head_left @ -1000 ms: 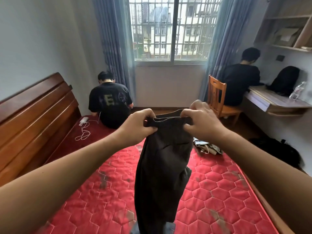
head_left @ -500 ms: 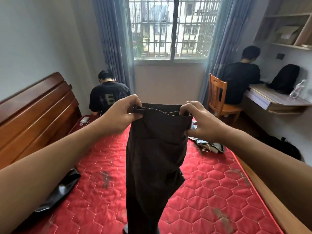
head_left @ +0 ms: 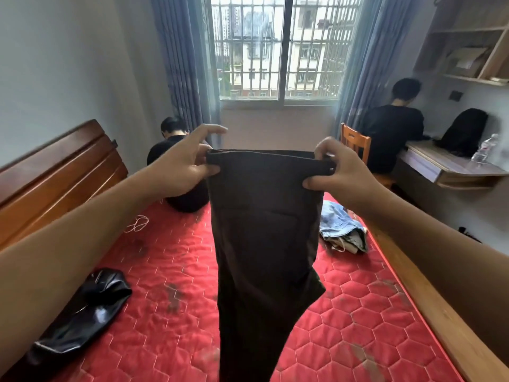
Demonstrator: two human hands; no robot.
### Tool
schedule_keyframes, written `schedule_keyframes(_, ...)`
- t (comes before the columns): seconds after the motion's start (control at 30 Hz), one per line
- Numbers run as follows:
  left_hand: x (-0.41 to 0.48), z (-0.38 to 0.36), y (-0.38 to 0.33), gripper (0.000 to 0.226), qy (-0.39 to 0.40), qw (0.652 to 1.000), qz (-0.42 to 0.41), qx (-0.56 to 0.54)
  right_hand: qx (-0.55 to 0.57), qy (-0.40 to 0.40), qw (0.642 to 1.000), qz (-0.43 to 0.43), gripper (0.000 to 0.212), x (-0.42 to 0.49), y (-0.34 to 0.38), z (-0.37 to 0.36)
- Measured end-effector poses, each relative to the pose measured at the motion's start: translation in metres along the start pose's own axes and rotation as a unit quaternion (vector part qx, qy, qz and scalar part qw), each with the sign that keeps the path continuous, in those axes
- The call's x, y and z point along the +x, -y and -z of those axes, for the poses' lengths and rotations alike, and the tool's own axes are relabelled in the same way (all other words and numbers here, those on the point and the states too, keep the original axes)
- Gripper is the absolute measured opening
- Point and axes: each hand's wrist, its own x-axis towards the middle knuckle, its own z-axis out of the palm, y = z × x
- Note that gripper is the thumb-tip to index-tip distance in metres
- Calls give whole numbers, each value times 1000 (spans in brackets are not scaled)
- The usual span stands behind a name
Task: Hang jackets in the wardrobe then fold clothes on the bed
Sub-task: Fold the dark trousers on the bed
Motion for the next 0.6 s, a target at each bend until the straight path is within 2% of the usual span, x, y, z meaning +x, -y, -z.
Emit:
schedule_keyframes(0.07, 5, 17, -9, 59, 30, 997, 7, 72, 96, -21, 995, -16, 54, 0, 12, -5)
schedule_keyframes(0.13, 10, 31, -20, 57, 90, 984, 21, 154, 138, -27, 990, -15, 60, 1, 20, -11)
schedule_keyframes(0.2, 17, 27, -39, 73, 134, 952, 26, 274, 140, -22, 990, 1, 59, 1, 28, -18)
schedule_keyframes(0.27, 28, 4, -60, 89, 141, 919, -1, 369, 131, -8, 991, 20, 60, 0, 36, -27)
schedule_keyframes(0.3, 35, -11, -68, 85, 146, 917, -21, 370, 122, -3, 992, 27, 61, -1, 37, -31)
schedule_keyframes(0.4, 55, -44, -74, 35, 172, 940, -70, 286, 134, -3, 991, 14, 64, -2, 29, -31)
schedule_keyframes(0.43, 59, -47, -70, 26, 174, 941, -77, 278, 153, 9, 988, -7, 66, -3, 21, -26)
schedule_keyframes(0.5, 65, -47, -63, 22, 165, 946, -83, 265, 151, 80, 982, -76, 65, -13, -14, -17)
schedule_keyframes(0.6, 67, -45, -67, 24, 150, 955, -103, 234, -41, 246, 952, -177, 40, -41, -92, -16)
